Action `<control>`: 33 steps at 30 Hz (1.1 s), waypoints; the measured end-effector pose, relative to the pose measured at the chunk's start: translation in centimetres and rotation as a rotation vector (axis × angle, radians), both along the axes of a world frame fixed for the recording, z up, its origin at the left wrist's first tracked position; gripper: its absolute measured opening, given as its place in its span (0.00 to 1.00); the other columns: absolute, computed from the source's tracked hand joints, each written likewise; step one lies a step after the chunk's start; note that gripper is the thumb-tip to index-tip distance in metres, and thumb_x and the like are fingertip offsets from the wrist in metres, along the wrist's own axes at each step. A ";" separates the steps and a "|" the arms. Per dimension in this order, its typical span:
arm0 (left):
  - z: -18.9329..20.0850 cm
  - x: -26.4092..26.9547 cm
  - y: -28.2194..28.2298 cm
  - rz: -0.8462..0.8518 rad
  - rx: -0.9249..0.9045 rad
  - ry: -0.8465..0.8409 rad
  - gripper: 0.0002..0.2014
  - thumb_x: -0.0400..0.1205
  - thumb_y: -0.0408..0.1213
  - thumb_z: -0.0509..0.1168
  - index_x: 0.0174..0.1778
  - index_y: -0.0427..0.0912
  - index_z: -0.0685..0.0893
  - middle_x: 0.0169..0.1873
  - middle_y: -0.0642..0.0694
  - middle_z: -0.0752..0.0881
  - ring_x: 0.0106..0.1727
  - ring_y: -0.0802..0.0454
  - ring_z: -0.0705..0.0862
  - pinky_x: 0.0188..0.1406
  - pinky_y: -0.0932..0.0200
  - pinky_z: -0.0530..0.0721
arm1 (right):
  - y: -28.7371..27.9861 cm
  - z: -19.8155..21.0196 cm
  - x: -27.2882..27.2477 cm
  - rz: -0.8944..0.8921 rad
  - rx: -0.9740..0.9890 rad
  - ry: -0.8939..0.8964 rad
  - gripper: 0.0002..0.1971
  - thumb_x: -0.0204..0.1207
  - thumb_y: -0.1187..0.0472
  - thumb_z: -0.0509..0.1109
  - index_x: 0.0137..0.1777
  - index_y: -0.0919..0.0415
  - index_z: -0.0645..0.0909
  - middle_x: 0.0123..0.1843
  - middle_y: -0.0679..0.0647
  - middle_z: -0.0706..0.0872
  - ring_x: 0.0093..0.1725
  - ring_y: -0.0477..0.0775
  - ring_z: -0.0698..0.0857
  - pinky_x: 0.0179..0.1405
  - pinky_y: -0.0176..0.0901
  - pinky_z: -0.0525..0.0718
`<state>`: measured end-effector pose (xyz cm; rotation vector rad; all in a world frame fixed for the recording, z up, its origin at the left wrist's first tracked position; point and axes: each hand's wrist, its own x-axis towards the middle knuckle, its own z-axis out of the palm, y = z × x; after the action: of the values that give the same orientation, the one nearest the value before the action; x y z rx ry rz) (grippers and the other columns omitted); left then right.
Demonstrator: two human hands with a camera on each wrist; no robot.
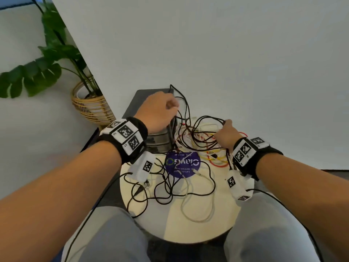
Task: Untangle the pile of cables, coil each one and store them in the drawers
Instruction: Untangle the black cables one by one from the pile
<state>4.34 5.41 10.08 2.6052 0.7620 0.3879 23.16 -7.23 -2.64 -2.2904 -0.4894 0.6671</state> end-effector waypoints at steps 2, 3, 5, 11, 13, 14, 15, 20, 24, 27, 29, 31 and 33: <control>-1.0 -0.5 0.9 0.042 0.154 0.143 0.19 0.87 0.45 0.64 0.75 0.54 0.79 0.76 0.43 0.73 0.78 0.42 0.69 0.76 0.42 0.72 | 0.3 0.5 -0.7 0.030 -0.151 -0.095 0.26 0.84 0.64 0.63 0.80 0.67 0.60 0.72 0.69 0.76 0.71 0.70 0.78 0.71 0.58 0.77; -1.5 -0.7 1.1 0.065 0.157 0.252 0.25 0.87 0.47 0.63 0.82 0.55 0.73 0.83 0.40 0.65 0.84 0.38 0.61 0.81 0.37 0.66 | 0.4 0.7 -1.0 0.045 -0.228 -0.150 0.27 0.84 0.61 0.64 0.79 0.66 0.61 0.75 0.67 0.73 0.74 0.70 0.76 0.75 0.60 0.74; -2.4 -0.7 1.3 0.092 0.111 0.403 0.31 0.88 0.49 0.61 0.88 0.55 0.61 0.89 0.36 0.53 0.88 0.34 0.52 0.84 0.34 0.58 | 0.4 0.5 -1.4 0.059 -0.319 -0.213 0.28 0.83 0.59 0.65 0.79 0.66 0.60 0.78 0.66 0.68 0.76 0.70 0.73 0.77 0.61 0.71; -3.3 0.4 1.7 0.065 0.128 0.294 0.26 0.90 0.43 0.58 0.86 0.48 0.67 0.85 0.43 0.65 0.85 0.38 0.61 0.81 0.36 0.62 | 0.3 -0.7 -1.9 0.082 -0.382 -0.294 0.28 0.81 0.56 0.69 0.75 0.66 0.64 0.75 0.64 0.70 0.71 0.68 0.76 0.72 0.57 0.75; -3.0 1.2 1.3 -0.007 0.168 0.283 0.23 0.90 0.41 0.57 0.83 0.47 0.71 0.82 0.45 0.70 0.83 0.40 0.64 0.80 0.37 0.62 | 0.4 -0.7 -2.1 0.136 -0.410 -0.346 0.27 0.83 0.55 0.68 0.76 0.67 0.64 0.75 0.64 0.70 0.72 0.67 0.74 0.73 0.55 0.73; -2.8 1.6 1.0 -0.058 0.214 0.300 0.22 0.90 0.41 0.57 0.81 0.47 0.74 0.79 0.45 0.74 0.81 0.40 0.67 0.79 0.38 0.64 | 0.5 -0.7 -2.1 0.159 -0.421 -0.364 0.27 0.84 0.55 0.68 0.76 0.67 0.64 0.75 0.64 0.69 0.73 0.67 0.74 0.74 0.55 0.72; -2.7 1.9 0.6 -0.118 0.263 0.342 0.20 0.90 0.41 0.56 0.79 0.46 0.76 0.75 0.45 0.79 0.78 0.41 0.72 0.78 0.39 0.68 | 0.6 -0.6 -2.2 0.181 -0.428 -0.376 0.27 0.84 0.54 0.67 0.77 0.67 0.65 0.76 0.64 0.69 0.74 0.67 0.73 0.74 0.55 0.71; -3.7 3.6 -1.3 -0.334 0.144 0.658 0.16 0.92 0.41 0.56 0.72 0.39 0.79 0.64 0.40 0.84 0.62 0.41 0.83 0.65 0.44 0.82 | 1.0 -1.3 -1.4 0.222 -0.509 -0.358 0.30 0.84 0.48 0.64 0.80 0.64 0.65 0.79 0.64 0.70 0.77 0.67 0.72 0.77 0.58 0.69; -4.1 3.8 -1.3 -0.319 -0.004 0.536 0.17 0.93 0.40 0.52 0.55 0.31 0.81 0.49 0.38 0.84 0.50 0.43 0.82 0.51 0.49 0.78 | 0.7 -1.7 -1.2 0.221 -0.516 -0.354 0.32 0.83 0.44 0.65 0.81 0.63 0.65 0.79 0.64 0.67 0.77 0.68 0.71 0.76 0.58 0.69; -3.8 3.1 -1.4 -0.274 -0.091 0.438 0.14 0.94 0.39 0.50 0.51 0.38 0.78 0.51 0.38 0.82 0.52 0.46 0.77 0.53 0.50 0.73 | 0.7 -1.6 -1.4 0.203 -0.499 -0.361 0.32 0.82 0.45 0.66 0.80 0.62 0.65 0.78 0.63 0.66 0.75 0.68 0.71 0.74 0.57 0.71; -3.4 2.4 -1.4 -0.252 -0.115 0.371 0.15 0.94 0.41 0.51 0.55 0.38 0.80 0.55 0.41 0.82 0.57 0.46 0.79 0.58 0.50 0.75 | 0.6 -1.3 -1.6 0.182 -0.459 -0.358 0.30 0.82 0.48 0.68 0.78 0.61 0.65 0.77 0.62 0.66 0.74 0.68 0.72 0.72 0.57 0.73; -2.7 1.6 -1.3 -0.231 -0.116 0.307 0.17 0.93 0.43 0.53 0.63 0.40 0.84 0.60 0.46 0.86 0.61 0.49 0.82 0.62 0.52 0.77 | 0.4 -0.8 -1.7 0.168 -0.414 -0.348 0.29 0.81 0.52 0.69 0.77 0.61 0.65 0.76 0.62 0.65 0.73 0.69 0.72 0.71 0.58 0.74; -1.6 0.7 -1.4 -0.213 -0.111 0.243 0.17 0.93 0.43 0.55 0.70 0.45 0.85 0.64 0.49 0.86 0.64 0.52 0.83 0.62 0.56 0.78 | -0.1 0.1 -1.9 0.165 -0.385 -0.343 0.29 0.80 0.54 0.68 0.78 0.60 0.65 0.76 0.62 0.65 0.72 0.70 0.72 0.72 0.59 0.75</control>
<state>5.00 4.01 8.46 2.6216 0.5545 -0.0330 21.29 -7.29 -2.55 -2.7715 -0.7725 0.4760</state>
